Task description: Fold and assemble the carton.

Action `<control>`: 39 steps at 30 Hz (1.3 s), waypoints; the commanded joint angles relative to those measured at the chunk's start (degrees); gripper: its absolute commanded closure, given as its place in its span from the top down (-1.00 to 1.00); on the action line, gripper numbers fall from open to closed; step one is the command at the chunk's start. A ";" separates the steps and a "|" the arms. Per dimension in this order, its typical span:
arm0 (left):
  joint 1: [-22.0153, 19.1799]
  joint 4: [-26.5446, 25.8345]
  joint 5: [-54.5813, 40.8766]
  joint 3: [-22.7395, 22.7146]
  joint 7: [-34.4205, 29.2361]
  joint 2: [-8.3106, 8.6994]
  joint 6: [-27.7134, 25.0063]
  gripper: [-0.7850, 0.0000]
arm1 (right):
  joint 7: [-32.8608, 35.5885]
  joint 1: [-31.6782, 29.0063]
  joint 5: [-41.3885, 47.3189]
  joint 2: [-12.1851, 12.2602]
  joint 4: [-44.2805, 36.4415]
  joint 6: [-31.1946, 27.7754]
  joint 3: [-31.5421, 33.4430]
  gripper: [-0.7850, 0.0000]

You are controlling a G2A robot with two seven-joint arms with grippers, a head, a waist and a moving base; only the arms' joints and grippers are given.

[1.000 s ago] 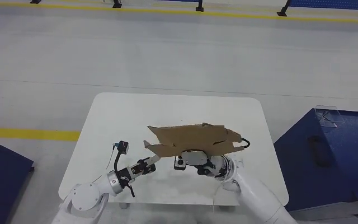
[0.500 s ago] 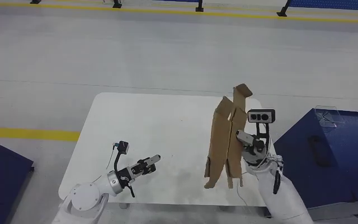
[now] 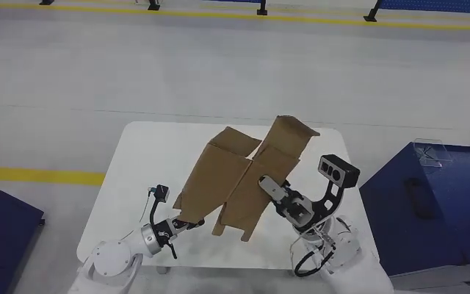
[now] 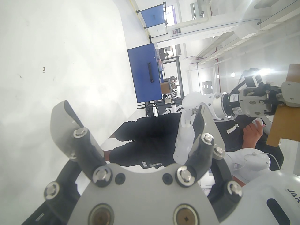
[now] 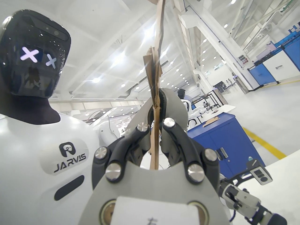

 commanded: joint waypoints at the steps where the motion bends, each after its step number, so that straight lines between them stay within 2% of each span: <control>1: 0.00 0.00 -0.01 0.00 0.00 0.00 0.00 1.00 | 0.49 0.04 0.71 0.03 0.10 -0.02 0.10 -1.00; 10: 0.00 0.00 -0.01 0.00 0.00 0.00 0.00 1.00 | 0.49 0.04 0.71 0.03 0.10 -0.02 0.10 -1.00; 12: 0.00 0.00 -0.01 0.00 0.00 0.00 0.00 1.00 | 0.11 -0.82 -2.63 0.01 -1.38 -1.24 0.40 -1.00; 15: 0.00 0.00 -0.01 0.00 0.00 0.00 0.00 1.00 | -9.05 -3.55 -18.26 -0.73 -4.76 -8.57 5.41 -1.00; 18: 0.00 0.00 -0.01 0.00 0.00 0.00 0.00 1.00 | -24.95 -4.99 -39.16 -2.44 -9.81 -10.08 12.10 -1.00; 21: 0.00 0.00 -0.01 0.00 0.00 0.00 0.00 1.00 | -43.22 -5.09 -61.23 -4.23 -13.93 -9.40 15.33 -1.00; 24: 0.00 0.00 -0.01 0.00 0.00 0.00 0.00 1.00 | -64.20 -4.81 -87.85 -5.19 -14.71 -1.41 15.62 -1.00; 27: 0.00 0.00 -0.01 0.00 0.00 0.00 0.00 1.00 | -84.36 -4.98 -114.51 -4.74 -12.18 12.24 14.02 -1.00; 30: 0.00 0.00 -0.01 0.00 0.00 0.00 0.00 1.00 | -97.14 -4.55 -130.81 -3.94 -9.78 25.43 13.94 -1.00; 32: 0.00 0.00 -0.01 0.00 0.00 0.00 0.00 1.00 | -101.15 -3.75 -139.33 -3.44 -8.89 32.66 14.34 -1.00; 34: 0.00 0.00 -0.01 0.00 0.00 0.00 0.00 1.00 | -102.49 -2.93 -143.31 -3.19 -9.28 37.92 14.38 -1.00; 36: 0.00 0.00 -0.01 0.00 0.00 0.00 0.00 1.00 | -101.99 -2.05 -147.69 -2.96 -10.57 43.14 14.94 -1.00; 39: 0.00 0.00 -0.01 0.00 0.00 0.00 0.00 1.00 | -101.15 -0.99 -153.08 -2.57 -12.91 47.41 15.49 -1.00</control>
